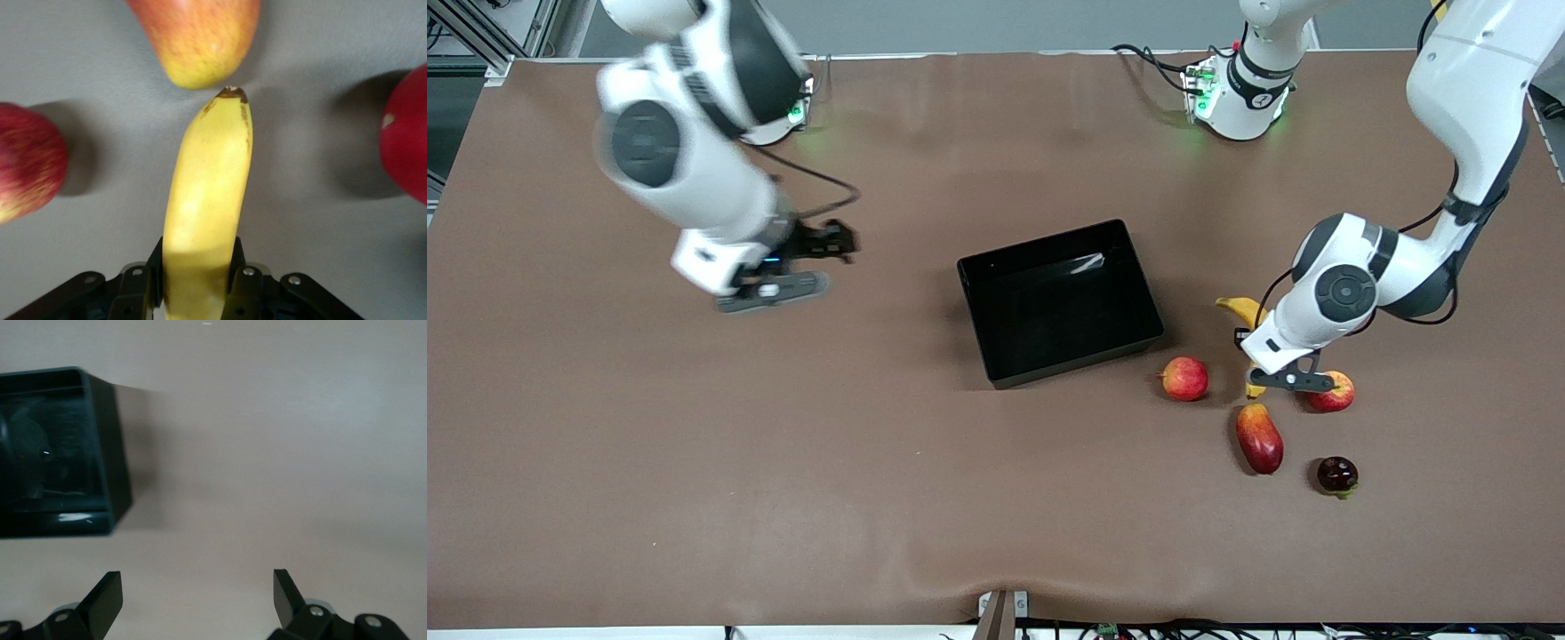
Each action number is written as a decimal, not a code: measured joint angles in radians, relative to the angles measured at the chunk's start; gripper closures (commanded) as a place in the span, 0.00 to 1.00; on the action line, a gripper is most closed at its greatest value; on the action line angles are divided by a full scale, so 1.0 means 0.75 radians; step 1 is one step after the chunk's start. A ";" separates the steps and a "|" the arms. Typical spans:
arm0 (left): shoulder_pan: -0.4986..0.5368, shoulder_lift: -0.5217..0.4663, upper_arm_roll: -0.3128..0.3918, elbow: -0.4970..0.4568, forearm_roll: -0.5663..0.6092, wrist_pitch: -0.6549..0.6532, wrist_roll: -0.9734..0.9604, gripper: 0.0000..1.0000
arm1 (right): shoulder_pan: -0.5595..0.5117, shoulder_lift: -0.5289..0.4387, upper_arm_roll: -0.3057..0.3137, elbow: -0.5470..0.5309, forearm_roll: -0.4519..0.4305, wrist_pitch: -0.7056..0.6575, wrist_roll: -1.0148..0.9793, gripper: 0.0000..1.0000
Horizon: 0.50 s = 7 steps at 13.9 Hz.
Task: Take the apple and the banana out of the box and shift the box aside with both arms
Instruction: 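Release the banana with the left gripper while the right gripper grasps the box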
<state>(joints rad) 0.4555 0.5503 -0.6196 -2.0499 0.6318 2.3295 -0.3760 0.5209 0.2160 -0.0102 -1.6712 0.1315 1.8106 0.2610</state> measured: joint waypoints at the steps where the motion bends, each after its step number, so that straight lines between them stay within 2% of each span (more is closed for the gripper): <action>1: 0.000 0.021 -0.001 0.000 0.041 0.015 0.000 1.00 | 0.053 0.040 0.000 -0.001 0.000 0.067 0.021 0.00; 5: 0.001 0.046 -0.006 0.000 0.087 0.053 0.149 1.00 | 0.238 0.236 0.000 -0.002 -0.002 0.363 0.158 0.00; 7: 0.008 0.047 -0.005 -0.001 0.087 0.080 0.257 0.96 | 0.307 0.330 -0.001 0.001 -0.002 0.488 0.202 0.00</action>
<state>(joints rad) 0.4614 0.5854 -0.6234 -2.0505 0.6970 2.3899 -0.1836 0.7512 0.4636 -0.0107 -1.6708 0.1301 2.1763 0.4124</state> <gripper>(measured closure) 0.617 0.000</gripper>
